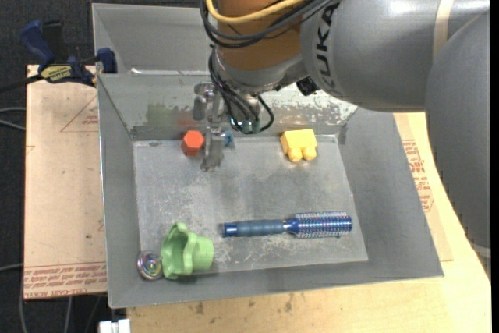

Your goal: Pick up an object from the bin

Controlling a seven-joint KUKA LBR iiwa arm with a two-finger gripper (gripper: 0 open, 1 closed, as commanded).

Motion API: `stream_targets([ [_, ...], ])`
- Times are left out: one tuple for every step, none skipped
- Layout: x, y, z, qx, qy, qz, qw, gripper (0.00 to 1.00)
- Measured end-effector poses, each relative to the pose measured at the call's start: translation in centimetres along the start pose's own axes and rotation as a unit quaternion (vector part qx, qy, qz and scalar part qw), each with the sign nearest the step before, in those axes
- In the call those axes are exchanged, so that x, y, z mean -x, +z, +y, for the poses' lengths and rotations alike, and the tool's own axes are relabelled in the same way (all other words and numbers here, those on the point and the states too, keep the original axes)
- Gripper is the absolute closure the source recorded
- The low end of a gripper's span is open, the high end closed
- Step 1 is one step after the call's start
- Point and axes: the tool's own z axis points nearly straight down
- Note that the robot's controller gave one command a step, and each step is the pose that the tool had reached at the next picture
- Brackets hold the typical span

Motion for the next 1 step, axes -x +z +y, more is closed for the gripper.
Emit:
stream_targets([
  [-10.56,9.38,-2.30,-0.001,-0.387,-0.0004,0.9223,0.00],
])
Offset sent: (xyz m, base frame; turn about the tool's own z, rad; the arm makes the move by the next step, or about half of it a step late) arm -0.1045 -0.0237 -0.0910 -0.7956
